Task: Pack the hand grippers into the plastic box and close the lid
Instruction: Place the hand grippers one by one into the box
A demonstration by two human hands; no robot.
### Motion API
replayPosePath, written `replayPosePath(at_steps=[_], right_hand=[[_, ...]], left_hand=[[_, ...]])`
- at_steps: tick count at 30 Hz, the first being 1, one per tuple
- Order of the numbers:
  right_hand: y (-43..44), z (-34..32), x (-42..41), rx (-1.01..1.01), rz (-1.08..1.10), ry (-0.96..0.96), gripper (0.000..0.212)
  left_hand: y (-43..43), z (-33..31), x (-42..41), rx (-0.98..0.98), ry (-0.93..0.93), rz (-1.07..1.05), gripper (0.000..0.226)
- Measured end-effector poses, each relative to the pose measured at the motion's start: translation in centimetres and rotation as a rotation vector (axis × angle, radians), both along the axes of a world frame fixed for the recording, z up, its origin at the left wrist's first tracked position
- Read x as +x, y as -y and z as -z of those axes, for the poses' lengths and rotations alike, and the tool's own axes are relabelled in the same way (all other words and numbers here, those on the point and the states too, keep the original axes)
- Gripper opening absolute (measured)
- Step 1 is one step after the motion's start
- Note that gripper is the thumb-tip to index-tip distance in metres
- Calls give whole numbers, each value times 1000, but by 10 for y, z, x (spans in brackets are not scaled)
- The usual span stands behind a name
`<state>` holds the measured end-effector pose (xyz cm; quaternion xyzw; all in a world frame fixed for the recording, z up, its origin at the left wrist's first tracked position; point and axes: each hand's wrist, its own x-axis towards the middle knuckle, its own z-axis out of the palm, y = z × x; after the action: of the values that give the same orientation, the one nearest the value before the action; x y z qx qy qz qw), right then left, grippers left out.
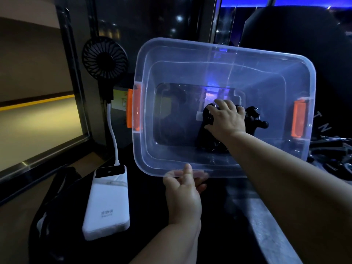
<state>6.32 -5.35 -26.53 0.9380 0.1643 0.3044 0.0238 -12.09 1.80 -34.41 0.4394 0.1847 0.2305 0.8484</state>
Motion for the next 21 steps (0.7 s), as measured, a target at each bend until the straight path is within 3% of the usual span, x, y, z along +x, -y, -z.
replayPosePath(at_steps=[10, 15, 21], right_hand=[[-3, 1, 7, 25, 8, -48, 64], [3, -1, 0, 9, 31, -68, 81], [14, -4, -16, 68, 23, -77, 79]], left_hand=[[0, 0, 1, 28, -4, -10, 13], [1, 0, 0, 40, -2, -5, 14], [0, -3, -1, 47, -6, 7, 14]])
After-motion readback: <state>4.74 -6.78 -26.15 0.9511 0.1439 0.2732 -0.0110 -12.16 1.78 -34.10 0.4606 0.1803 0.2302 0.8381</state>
